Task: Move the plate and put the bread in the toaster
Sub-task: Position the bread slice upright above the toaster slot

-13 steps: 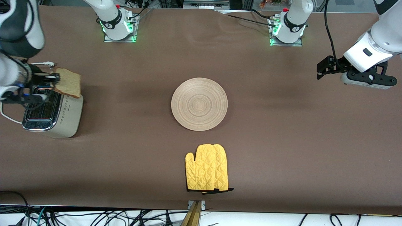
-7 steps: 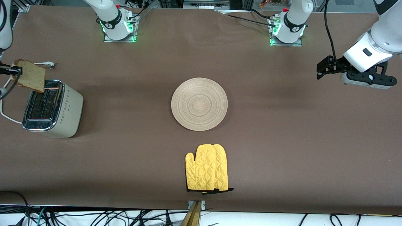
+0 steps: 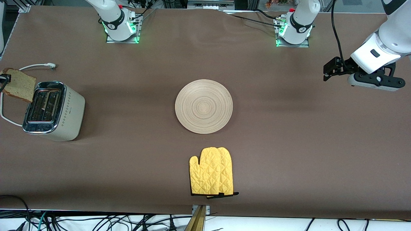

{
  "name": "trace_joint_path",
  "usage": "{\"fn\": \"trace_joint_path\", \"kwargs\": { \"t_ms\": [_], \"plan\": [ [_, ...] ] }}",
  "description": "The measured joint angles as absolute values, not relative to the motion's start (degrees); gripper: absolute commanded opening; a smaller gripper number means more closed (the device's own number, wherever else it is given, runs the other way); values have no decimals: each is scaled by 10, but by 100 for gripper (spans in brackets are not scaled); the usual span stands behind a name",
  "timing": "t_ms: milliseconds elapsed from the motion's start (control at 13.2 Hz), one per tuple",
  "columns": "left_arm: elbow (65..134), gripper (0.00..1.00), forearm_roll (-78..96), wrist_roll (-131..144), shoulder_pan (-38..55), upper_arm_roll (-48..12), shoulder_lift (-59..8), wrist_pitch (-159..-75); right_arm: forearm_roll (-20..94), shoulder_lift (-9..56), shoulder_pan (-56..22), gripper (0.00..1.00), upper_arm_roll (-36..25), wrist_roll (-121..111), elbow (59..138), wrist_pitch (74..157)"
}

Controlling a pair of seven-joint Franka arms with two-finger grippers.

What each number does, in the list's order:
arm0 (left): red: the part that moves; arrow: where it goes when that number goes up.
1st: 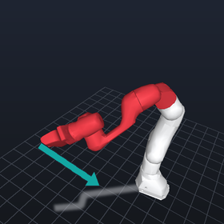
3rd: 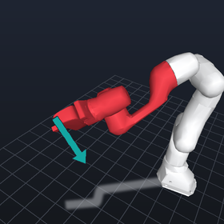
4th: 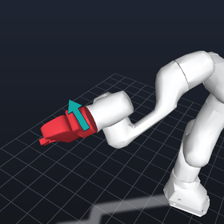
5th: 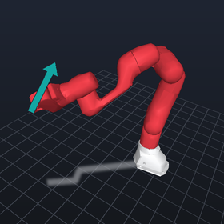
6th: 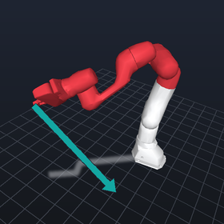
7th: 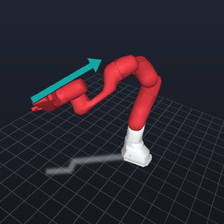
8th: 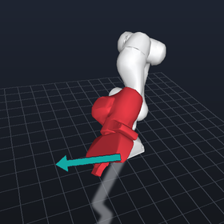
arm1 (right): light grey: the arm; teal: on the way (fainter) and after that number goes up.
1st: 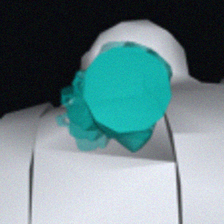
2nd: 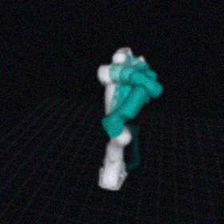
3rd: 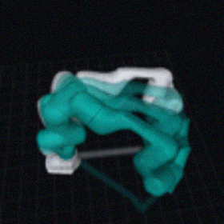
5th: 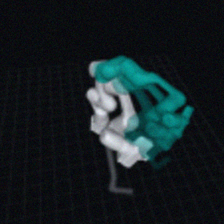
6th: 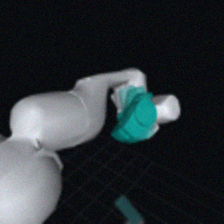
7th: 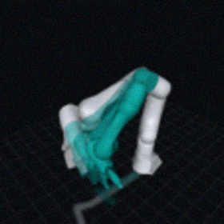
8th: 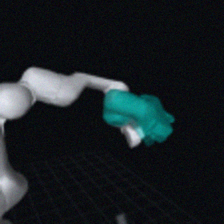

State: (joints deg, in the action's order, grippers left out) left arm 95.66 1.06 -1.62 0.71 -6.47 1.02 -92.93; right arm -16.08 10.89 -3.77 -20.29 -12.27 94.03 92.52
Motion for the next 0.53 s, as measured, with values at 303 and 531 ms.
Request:
{"fn": "trace_joint_path", "kwargs": {
  "t_ms": [303, 531],
  "plan": [
    [957, 100, 11, -16, 7, -66, 10, -929, -161, 134, -36, 0, -203, -123, 940, 955],
    [957, 100, 11, -16, 7, -67, 10, -929, -161, 146, -33, 0, -203, -123, 940, 980]
  ]
}}
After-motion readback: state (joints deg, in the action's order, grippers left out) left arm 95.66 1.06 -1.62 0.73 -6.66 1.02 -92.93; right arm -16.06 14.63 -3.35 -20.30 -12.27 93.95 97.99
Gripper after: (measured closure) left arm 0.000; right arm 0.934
